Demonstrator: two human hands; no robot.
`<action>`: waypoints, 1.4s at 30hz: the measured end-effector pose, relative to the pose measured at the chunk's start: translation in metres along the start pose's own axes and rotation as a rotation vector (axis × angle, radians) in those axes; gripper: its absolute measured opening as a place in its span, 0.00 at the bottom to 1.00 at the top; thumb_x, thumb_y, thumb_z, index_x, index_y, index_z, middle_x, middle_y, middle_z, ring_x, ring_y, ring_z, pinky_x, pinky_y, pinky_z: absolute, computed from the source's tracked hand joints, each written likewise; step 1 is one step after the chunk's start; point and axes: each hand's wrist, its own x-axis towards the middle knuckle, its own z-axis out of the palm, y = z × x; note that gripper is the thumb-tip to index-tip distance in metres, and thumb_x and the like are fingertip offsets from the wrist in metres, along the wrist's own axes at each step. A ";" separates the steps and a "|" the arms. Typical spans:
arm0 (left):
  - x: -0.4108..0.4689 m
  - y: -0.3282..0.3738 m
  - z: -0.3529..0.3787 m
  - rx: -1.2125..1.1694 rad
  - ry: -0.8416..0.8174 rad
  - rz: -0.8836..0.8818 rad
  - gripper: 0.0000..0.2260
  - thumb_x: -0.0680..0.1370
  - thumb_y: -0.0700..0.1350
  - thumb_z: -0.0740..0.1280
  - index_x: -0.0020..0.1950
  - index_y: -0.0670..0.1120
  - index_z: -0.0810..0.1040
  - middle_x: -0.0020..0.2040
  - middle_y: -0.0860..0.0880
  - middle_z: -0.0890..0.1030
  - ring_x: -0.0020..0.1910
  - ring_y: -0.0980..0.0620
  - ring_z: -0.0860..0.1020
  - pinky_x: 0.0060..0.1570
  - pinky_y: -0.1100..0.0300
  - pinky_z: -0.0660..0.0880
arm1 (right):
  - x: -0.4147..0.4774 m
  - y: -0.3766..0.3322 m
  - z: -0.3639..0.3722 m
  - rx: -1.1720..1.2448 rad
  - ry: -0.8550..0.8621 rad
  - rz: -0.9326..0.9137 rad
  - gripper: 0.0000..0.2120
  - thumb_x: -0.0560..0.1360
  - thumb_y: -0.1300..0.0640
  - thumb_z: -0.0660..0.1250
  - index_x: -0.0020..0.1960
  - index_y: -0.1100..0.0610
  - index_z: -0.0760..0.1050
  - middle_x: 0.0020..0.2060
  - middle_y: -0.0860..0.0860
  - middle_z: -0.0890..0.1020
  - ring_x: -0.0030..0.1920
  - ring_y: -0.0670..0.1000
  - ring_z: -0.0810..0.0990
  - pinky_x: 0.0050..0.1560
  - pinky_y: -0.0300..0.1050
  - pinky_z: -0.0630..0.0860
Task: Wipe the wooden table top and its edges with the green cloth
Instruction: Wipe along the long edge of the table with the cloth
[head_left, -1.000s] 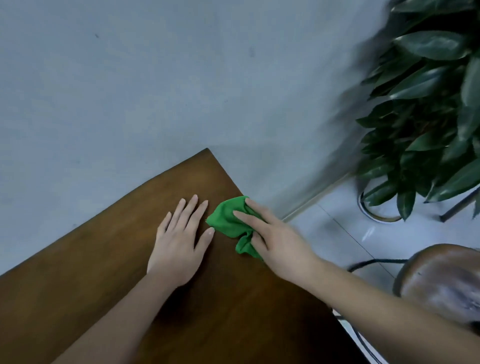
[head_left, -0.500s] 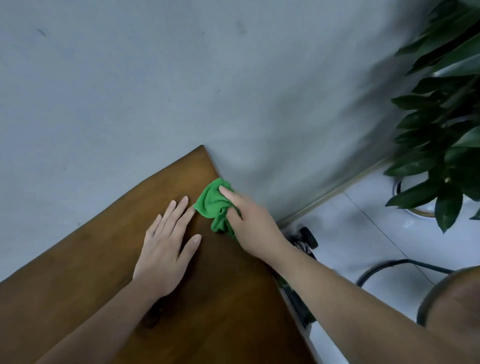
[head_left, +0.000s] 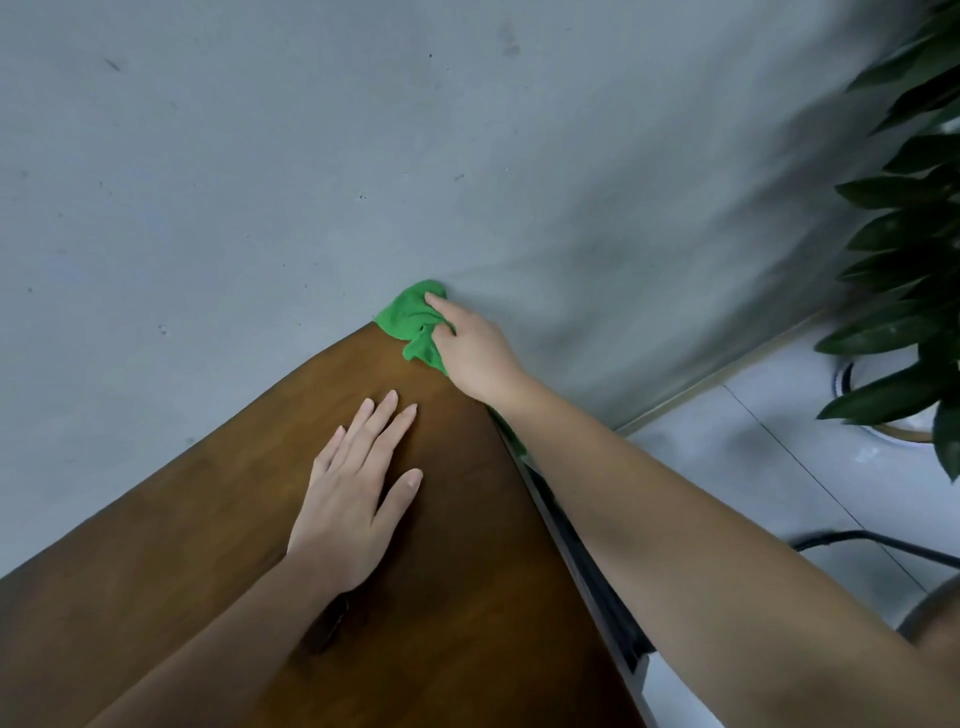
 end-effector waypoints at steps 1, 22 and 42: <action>0.000 0.000 0.000 0.000 -0.001 -0.001 0.30 0.89 0.70 0.43 0.91 0.64 0.50 0.91 0.63 0.47 0.90 0.60 0.41 0.89 0.42 0.46 | -0.011 0.002 -0.001 0.005 0.001 -0.007 0.25 0.90 0.58 0.56 0.86 0.51 0.67 0.84 0.53 0.70 0.81 0.56 0.71 0.79 0.46 0.65; 0.006 -0.004 0.004 0.008 0.029 0.013 0.30 0.89 0.70 0.45 0.91 0.63 0.50 0.91 0.62 0.48 0.90 0.59 0.42 0.89 0.40 0.50 | -0.114 0.024 -0.016 0.170 -0.102 0.019 0.26 0.90 0.50 0.59 0.86 0.35 0.62 0.86 0.38 0.61 0.81 0.37 0.61 0.77 0.37 0.60; -0.001 0.009 0.000 -0.033 0.044 -0.006 0.32 0.89 0.70 0.45 0.91 0.61 0.51 0.92 0.59 0.51 0.90 0.56 0.46 0.89 0.39 0.50 | -0.227 0.037 -0.025 0.156 -0.059 0.028 0.26 0.91 0.51 0.58 0.86 0.33 0.60 0.85 0.33 0.60 0.80 0.32 0.62 0.74 0.26 0.57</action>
